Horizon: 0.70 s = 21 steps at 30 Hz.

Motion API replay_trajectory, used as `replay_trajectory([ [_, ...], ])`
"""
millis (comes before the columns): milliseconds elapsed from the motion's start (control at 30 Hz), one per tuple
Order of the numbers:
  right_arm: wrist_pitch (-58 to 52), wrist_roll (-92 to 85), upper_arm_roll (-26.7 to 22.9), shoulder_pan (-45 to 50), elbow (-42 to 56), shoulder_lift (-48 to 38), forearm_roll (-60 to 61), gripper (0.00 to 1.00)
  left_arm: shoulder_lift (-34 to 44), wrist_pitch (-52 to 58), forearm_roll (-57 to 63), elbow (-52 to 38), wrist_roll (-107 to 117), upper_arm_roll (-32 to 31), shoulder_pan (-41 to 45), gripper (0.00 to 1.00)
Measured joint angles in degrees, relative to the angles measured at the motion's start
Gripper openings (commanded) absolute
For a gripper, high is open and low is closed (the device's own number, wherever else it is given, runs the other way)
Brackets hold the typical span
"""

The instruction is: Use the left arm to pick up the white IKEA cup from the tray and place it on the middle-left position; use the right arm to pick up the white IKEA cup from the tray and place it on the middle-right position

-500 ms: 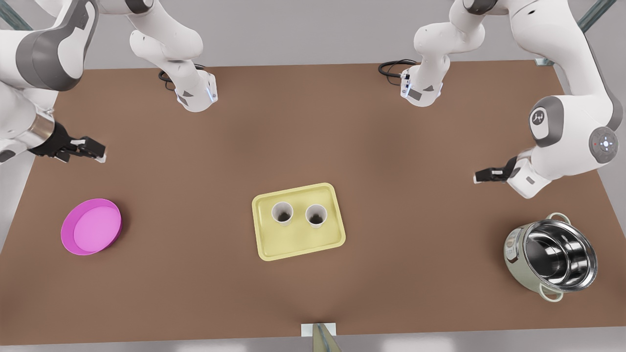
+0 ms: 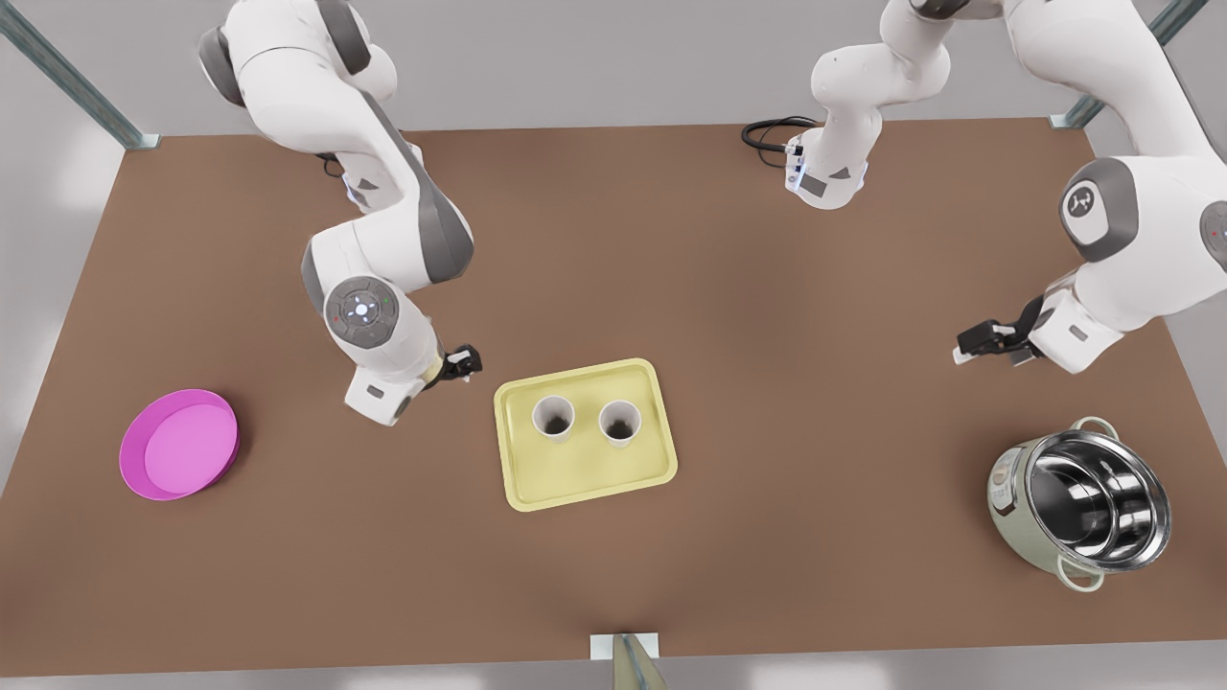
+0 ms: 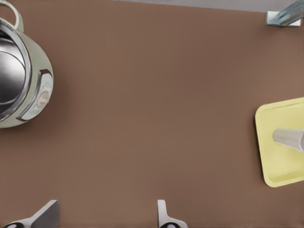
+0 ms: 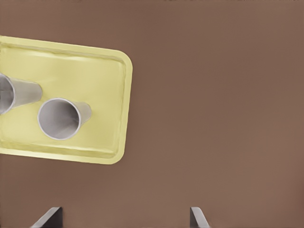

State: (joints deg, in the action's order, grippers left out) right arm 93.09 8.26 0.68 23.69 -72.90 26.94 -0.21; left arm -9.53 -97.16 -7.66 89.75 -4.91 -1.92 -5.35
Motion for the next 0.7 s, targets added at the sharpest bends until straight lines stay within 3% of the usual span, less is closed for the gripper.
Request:
replay_trajectory([
  [267,16.0,13.6,7.2,3.7,0.0,11.5,-0.1,1.0,-1.8,0.3,0.4,0.5,-1.3,-0.1,-0.4,1.0],
  [667,25.3,27.1,7.1,5.2,-0.5,19.0,-0.5,1.0,-3.6,-1.7,3.1,2.3,-2.4,-0.5,0.7,1.0],
  [700,25.6,27.9,7.1,5.3,-0.5,19.3,-0.5,0.93,-3.7,-1.8,3.1,2.4,-2.4,-0.5,0.7,1.0],
])
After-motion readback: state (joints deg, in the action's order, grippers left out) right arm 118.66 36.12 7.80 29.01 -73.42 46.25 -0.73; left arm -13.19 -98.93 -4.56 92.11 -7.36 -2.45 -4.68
